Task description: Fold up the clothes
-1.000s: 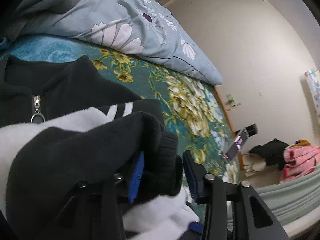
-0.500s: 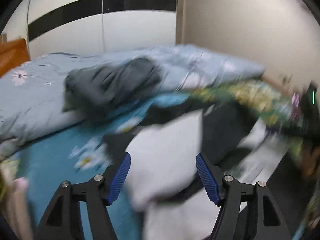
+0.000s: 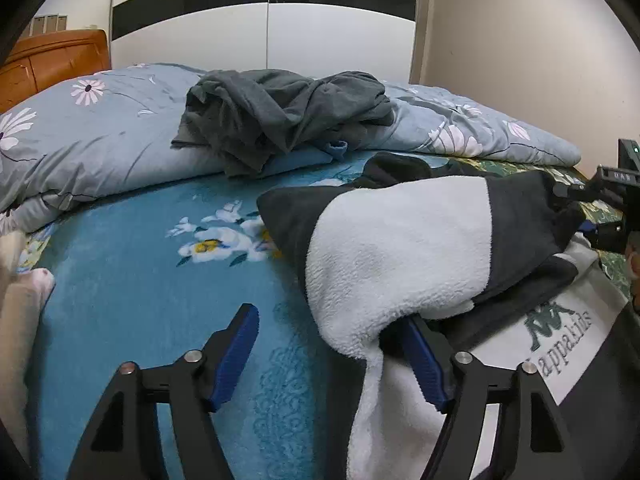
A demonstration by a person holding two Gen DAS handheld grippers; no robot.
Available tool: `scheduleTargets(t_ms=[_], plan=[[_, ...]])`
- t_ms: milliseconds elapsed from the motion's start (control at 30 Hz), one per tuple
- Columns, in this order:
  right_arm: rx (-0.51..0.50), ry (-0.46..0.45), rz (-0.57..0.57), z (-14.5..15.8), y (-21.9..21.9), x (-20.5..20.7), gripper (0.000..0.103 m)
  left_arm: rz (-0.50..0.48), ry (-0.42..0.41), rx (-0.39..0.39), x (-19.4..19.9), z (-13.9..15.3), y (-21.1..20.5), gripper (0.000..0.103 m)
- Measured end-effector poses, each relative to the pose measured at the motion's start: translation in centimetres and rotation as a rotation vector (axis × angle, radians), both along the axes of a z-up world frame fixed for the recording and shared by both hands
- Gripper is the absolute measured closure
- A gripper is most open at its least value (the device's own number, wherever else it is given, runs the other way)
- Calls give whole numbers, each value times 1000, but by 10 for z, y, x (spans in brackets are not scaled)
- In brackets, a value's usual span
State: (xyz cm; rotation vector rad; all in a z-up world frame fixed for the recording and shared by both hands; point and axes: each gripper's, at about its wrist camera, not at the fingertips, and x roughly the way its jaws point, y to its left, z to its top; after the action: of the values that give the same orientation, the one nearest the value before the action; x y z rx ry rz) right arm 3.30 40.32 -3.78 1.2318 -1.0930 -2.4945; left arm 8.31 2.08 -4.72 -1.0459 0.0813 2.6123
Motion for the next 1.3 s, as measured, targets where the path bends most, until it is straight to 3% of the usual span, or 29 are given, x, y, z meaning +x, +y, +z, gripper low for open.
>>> scheduleTargets(t_ms=[67, 167, 300, 367, 400, 467, 533, 667, 833, 1000, 1067, 1167, 1300], plan=[[19, -1, 16, 6, -3, -3, 81, 9, -15, 17, -2, -4, -4, 24], [48, 16, 55, 22, -7, -6, 84, 23, -16, 36, -2, -4, -8, 24], [46, 246, 159, 77, -3, 14, 85, 24, -4, 29, 0, -3, -8, 24], [76, 275, 192, 77, 6, 23, 85, 23, -14, 37, -2, -6, -9, 23], [88, 263, 197, 72, 10, 25, 85, 22, -19, 41, -3, -7, -9, 22], [100, 85, 148, 31, 24, 20, 85, 37, -33, 42, -5, -9, -11, 22], [89, -12, 113, -1, 34, 20, 85, 54, -47, 42, -7, -11, -14, 22], [34, 13, 96, -11, 40, 24, 85, 84, -68, 84, -9, -14, -24, 22], [58, 18, 101, -8, 40, 22, 85, 146, -85, 100, -11, -16, -35, 21], [25, -13, 81, -20, 46, 20, 85, 143, -125, 119, -15, -21, -38, 21], [58, -24, 86, -15, 40, 19, 84, 130, -134, 121, -15, -21, -36, 21], [101, -32, 112, -3, 31, 19, 81, 84, -135, 128, -9, -14, -32, 23], [124, -4, 132, 15, 29, 39, 61, 47, -163, 216, 5, -4, -41, 23]])
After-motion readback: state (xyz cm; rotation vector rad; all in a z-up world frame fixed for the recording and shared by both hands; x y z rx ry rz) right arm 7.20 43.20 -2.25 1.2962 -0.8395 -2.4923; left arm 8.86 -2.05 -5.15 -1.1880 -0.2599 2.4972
